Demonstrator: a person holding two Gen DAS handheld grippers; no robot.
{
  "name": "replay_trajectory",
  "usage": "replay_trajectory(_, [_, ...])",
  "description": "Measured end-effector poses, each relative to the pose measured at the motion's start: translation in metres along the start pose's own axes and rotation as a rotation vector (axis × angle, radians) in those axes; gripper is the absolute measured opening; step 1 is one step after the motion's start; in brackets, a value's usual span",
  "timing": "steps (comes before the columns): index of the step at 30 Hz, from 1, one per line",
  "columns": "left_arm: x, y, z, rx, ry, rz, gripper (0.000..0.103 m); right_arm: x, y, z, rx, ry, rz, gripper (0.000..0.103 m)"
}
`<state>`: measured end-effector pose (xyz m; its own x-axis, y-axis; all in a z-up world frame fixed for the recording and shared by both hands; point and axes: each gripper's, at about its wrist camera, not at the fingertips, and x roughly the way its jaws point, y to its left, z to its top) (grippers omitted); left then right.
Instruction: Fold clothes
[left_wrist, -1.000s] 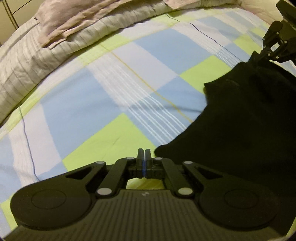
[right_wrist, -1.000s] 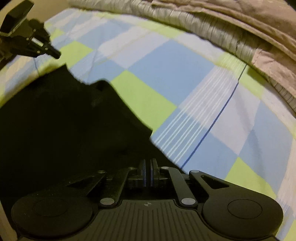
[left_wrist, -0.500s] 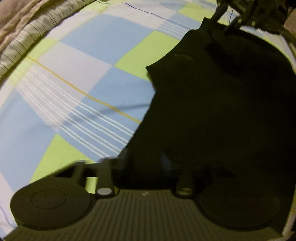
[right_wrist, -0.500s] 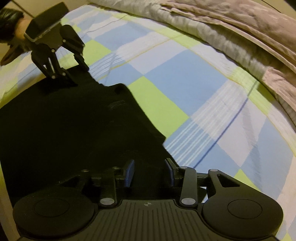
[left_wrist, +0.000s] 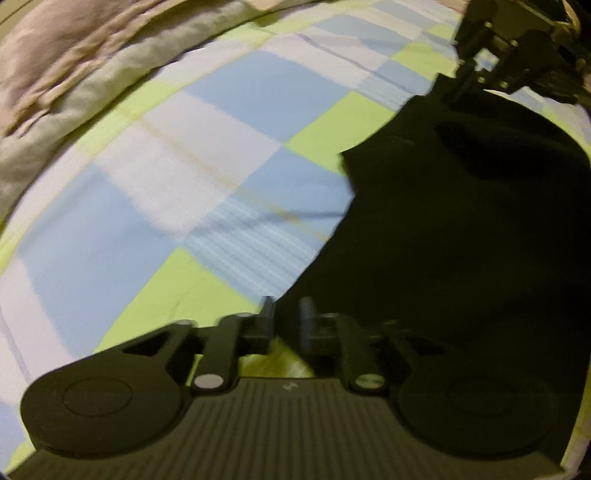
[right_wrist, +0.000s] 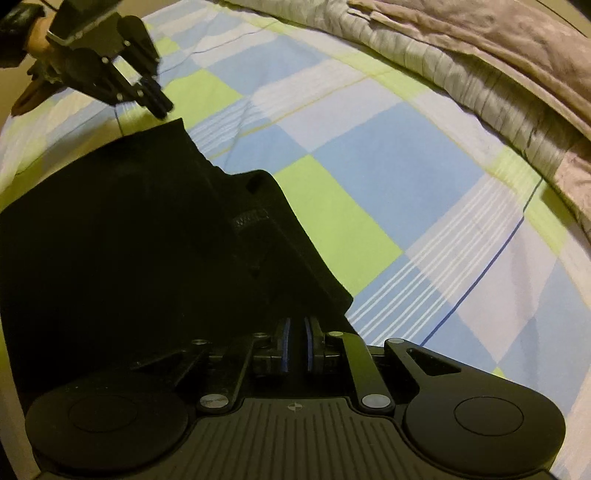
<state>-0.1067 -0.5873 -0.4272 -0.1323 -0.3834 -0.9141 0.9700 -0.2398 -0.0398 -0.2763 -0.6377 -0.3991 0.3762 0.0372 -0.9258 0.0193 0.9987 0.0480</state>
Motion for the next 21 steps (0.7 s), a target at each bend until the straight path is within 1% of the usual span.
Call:
replay_trajectory(1, [0.005,-0.001,0.004,0.011,0.000,-0.016,0.037,-0.001,0.001,0.001,-0.004,0.004,0.001,0.025])
replay_trajectory(2, [0.010,-0.003,0.008,0.022,0.004,-0.032,0.038,-0.003,0.002,0.002,-0.003,0.006,0.004,0.050])
replay_trajectory(3, [0.016,-0.005,0.011,0.035,0.013,-0.045,0.039,-0.005,0.004,0.002,0.001,0.001,0.011,0.059])
replay_trajectory(4, [0.022,-0.006,0.013,0.050,0.029,-0.054,0.039,-0.006,0.005,0.002,0.009,-0.003,0.019,0.061])
replay_trajectory(7, [0.038,-0.010,0.015,0.087,0.083,-0.087,0.036,-0.005,0.007,0.003,0.029,-0.003,0.039,0.061])
replay_trajectory(8, [0.038,-0.010,0.015,0.092,0.085,-0.087,0.023,-0.004,0.008,0.003,0.033,-0.001,0.044,0.061])
replay_trajectory(9, [0.037,-0.010,0.014,0.094,0.086,-0.078,0.002,-0.002,0.010,0.003,0.035,0.002,0.047,0.061])
replay_trajectory(12, [0.026,-0.008,0.009,0.086,0.072,-0.063,0.001,0.013,0.014,0.005,0.030,0.037,0.054,0.061])
replay_trajectory(13, [0.021,-0.007,0.007,0.077,0.060,-0.058,0.001,0.018,0.015,0.005,0.028,0.050,0.057,0.060])
replay_trajectory(14, [0.015,-0.006,0.005,0.068,0.044,-0.047,0.001,0.023,0.017,0.005,0.026,0.063,0.059,0.033])
replay_trajectory(15, [0.009,-0.005,0.004,0.059,0.029,-0.036,0.001,0.024,0.017,0.007,0.026,0.060,0.062,0.008])
replay_trajectory(16, [0.002,-0.004,0.002,0.049,0.013,-0.025,0.001,0.021,0.017,0.010,0.028,0.045,0.063,0.002])
replay_trajectory(18, [-0.011,-0.001,-0.002,0.032,-0.014,-0.001,0.001,0.015,0.018,0.017,0.032,0.015,0.067,0.001])
replay_trajectory(21, [-0.018,0.002,-0.008,0.025,-0.002,0.031,0.001,0.005,0.008,0.025,0.052,-0.024,-0.006,0.001])
